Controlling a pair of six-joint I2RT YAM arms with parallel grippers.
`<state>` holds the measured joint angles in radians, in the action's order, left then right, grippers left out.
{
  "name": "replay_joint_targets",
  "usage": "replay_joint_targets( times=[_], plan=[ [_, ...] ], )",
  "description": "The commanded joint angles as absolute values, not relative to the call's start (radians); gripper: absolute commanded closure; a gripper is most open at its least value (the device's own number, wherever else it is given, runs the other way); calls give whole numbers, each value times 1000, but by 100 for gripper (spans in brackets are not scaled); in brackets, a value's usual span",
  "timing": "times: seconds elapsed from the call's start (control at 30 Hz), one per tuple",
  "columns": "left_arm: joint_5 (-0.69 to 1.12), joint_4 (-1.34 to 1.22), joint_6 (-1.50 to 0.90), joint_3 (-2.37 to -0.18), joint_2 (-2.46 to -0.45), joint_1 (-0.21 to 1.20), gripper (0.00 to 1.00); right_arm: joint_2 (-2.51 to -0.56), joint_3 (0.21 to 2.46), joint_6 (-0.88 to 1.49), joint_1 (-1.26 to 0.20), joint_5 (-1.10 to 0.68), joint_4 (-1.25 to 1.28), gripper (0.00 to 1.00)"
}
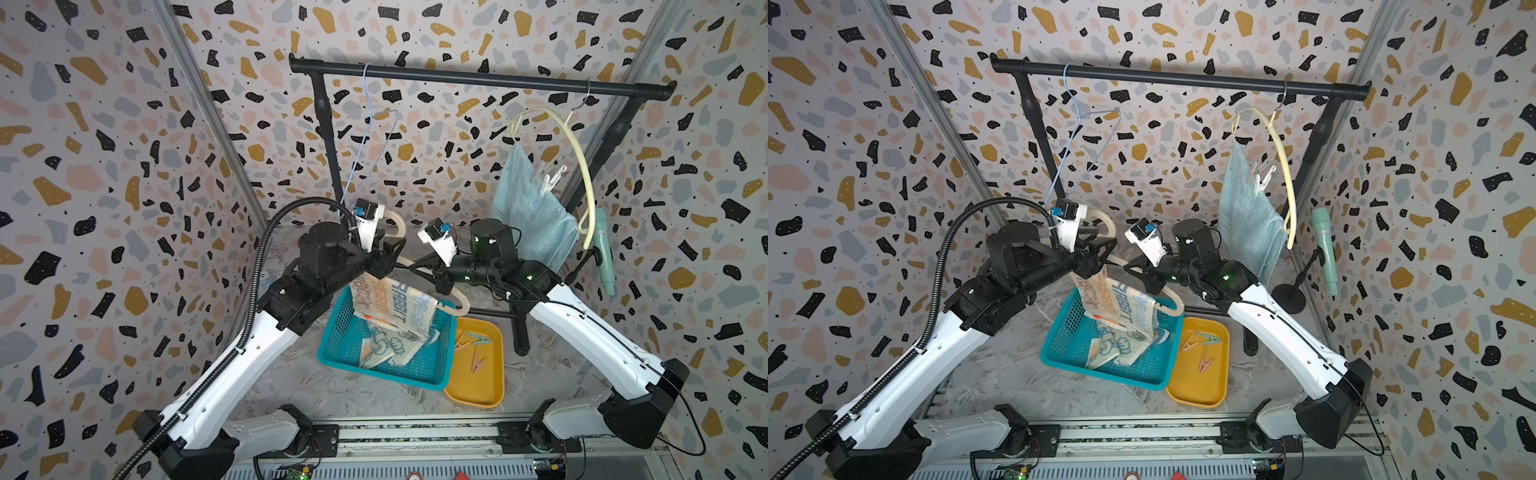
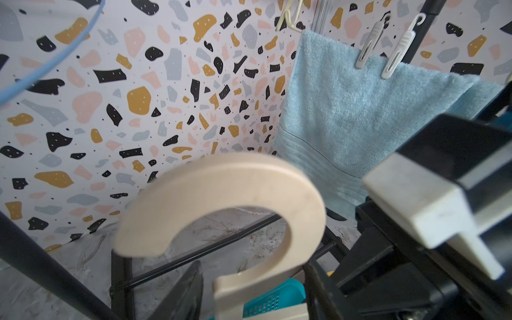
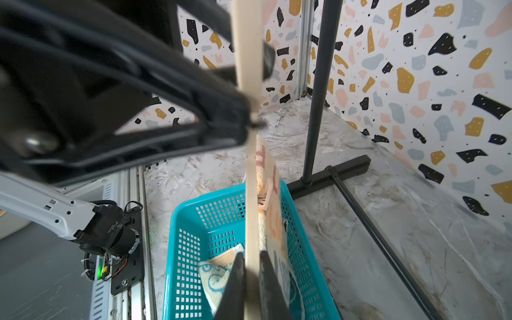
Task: Remove the clothespins securing towels to the hanger
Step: Remove the clothespin from the hanger.
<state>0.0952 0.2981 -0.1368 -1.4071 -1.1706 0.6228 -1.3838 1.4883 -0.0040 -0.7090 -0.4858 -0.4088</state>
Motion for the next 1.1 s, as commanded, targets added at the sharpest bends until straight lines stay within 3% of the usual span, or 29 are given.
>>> replay_joint_targets(
  times=[0.0, 0.17, 0.27, 0.43, 0.7, 1.07],
  plan=[
    [114, 229, -146, -1400, -1127, 621, 38, -1361, 1483, 17, -686, -564, -394, 100],
    [141, 285, -141, -1382, -1087, 621, 41, -1356, 1458, 57, -626, -682, -353, 100],
    [183, 338, -126, -1365, -1067, 620, 35, -1356, 1448, 62, -591, -746, -344, 100],
    [312, 414, -130, -1349, -1069, 582, 36, -1350, 1434, 66, -553, -804, -330, 100],
    [702, 247, -277, -1168, -1037, 284, 42, -1329, 1414, 108, -487, -890, -289, 100],
    [772, 239, -156, -1109, -1068, 260, 41, -1322, 1389, 153, -459, -976, -245, 100]
  ],
)
